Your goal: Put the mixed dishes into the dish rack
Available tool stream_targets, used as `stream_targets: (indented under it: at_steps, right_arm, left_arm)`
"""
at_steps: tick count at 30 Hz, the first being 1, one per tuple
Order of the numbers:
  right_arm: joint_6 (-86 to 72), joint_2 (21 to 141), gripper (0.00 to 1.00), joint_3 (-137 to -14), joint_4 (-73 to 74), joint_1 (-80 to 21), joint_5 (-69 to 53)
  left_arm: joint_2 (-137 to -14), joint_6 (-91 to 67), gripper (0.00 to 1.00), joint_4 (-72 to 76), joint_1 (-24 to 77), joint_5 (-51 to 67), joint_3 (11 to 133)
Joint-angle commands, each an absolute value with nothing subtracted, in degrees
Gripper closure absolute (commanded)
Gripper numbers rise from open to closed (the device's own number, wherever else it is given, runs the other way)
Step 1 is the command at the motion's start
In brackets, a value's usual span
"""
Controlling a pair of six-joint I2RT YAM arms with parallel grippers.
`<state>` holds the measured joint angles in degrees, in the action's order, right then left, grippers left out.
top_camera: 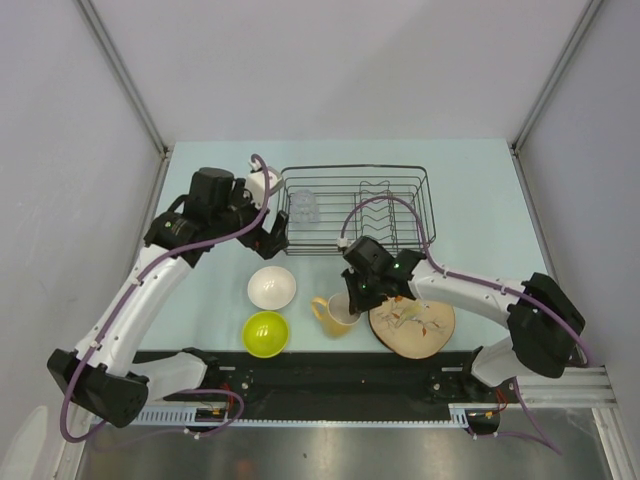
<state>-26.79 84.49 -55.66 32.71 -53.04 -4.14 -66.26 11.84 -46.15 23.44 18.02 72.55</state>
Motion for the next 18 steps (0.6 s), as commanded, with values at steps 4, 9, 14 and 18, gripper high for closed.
stream_targets:
  at_steps: [4, 9, 14, 18]
  right_arm:
    - [-28.20, 73.67, 1.00, -58.45, 30.59, -40.65, -15.76]
    - [-38.47, 69.26, 1.00, -57.48, 15.00, -30.51, -34.16]
    - [-56.64, 71.97, 1.00, -56.95, -3.13, -29.26, -43.85]
    - [-67.48, 74.52, 1.00, -55.64, -18.76, -29.27, -45.79]
  left_arm:
    - [-64.86, 9.15, 0.00, -42.98, 21.98, 22.75, 72.34]
    - [-65.47, 3.79, 0.00, -40.08, 14.52, 40.74, 72.51]
    - [-66.71, 1.06, 0.00, -37.02, 10.20, 59.84, 70.58]
    - [-66.01, -4.55, 0.00, -30.69, 10.28, 66.78, 67.77]
